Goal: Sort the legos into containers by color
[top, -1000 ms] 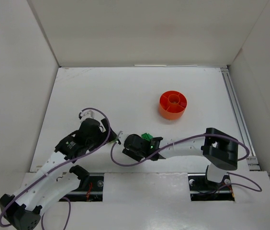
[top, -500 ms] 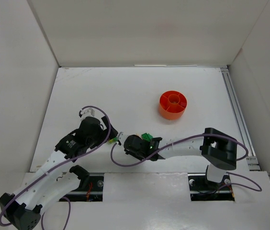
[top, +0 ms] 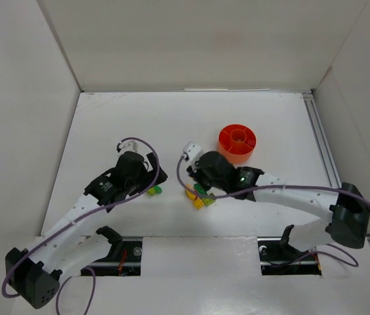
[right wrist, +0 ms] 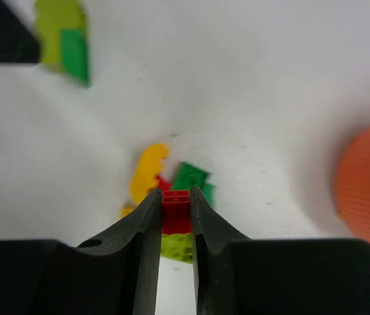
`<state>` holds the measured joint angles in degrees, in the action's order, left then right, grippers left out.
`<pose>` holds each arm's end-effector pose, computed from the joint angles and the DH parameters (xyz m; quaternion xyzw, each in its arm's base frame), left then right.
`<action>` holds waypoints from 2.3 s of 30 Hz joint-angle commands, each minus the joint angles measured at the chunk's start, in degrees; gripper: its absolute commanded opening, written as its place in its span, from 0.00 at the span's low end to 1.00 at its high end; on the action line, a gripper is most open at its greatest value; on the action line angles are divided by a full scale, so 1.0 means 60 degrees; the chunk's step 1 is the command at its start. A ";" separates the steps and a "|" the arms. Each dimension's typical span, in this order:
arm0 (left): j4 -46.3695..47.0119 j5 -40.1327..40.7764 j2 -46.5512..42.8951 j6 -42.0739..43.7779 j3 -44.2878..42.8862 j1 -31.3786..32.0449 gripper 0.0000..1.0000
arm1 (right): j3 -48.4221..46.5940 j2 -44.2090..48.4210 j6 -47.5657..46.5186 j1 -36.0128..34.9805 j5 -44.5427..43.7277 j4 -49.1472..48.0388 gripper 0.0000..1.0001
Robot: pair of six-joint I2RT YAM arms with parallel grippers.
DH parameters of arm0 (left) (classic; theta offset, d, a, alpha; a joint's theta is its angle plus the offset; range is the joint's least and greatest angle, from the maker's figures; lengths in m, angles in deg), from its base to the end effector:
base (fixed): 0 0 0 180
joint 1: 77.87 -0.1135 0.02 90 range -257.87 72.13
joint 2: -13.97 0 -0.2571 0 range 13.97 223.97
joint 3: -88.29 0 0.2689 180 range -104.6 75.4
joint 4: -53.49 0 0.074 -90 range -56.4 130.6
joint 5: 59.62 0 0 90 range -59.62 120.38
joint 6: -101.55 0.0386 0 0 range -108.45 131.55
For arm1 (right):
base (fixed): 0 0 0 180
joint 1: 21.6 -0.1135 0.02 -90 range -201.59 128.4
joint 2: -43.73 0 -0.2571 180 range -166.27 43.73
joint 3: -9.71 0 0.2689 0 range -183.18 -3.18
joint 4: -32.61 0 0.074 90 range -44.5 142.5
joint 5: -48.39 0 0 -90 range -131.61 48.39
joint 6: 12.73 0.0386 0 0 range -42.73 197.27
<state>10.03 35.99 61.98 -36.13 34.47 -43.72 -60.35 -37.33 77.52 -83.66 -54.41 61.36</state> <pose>0.1714 -0.1117 0.2631 -0.1270 0.8876 -0.2554 0.3617 0.1621 0.2874 0.2448 -0.4215 0.7963 0.1319 0.4133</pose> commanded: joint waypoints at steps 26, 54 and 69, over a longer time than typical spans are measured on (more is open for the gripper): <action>0.2941 -0.2604 0.5489 0.2805 -0.2935 0.0138 1.00 | -0.1605 -0.1094 -0.0276 0.7838 0.1532 -0.0547 0.28; 0.3086 -0.3161 0.6295 0.3435 -0.2788 0.1074 0.85 | -0.0991 0.0968 0.0367 0.7839 0.0653 -0.0622 0.58; 0.4142 -0.3351 0.7349 0.3127 -0.2409 0.2057 0.61 | 0.0065 0.1805 0.0368 0.8029 0.0376 0.0096 0.58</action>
<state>32.76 16.73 104.62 -16.64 18.80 -31.24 -59.74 -28.94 79.20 -35.83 -50.45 62.12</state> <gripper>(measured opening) 0.613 0.584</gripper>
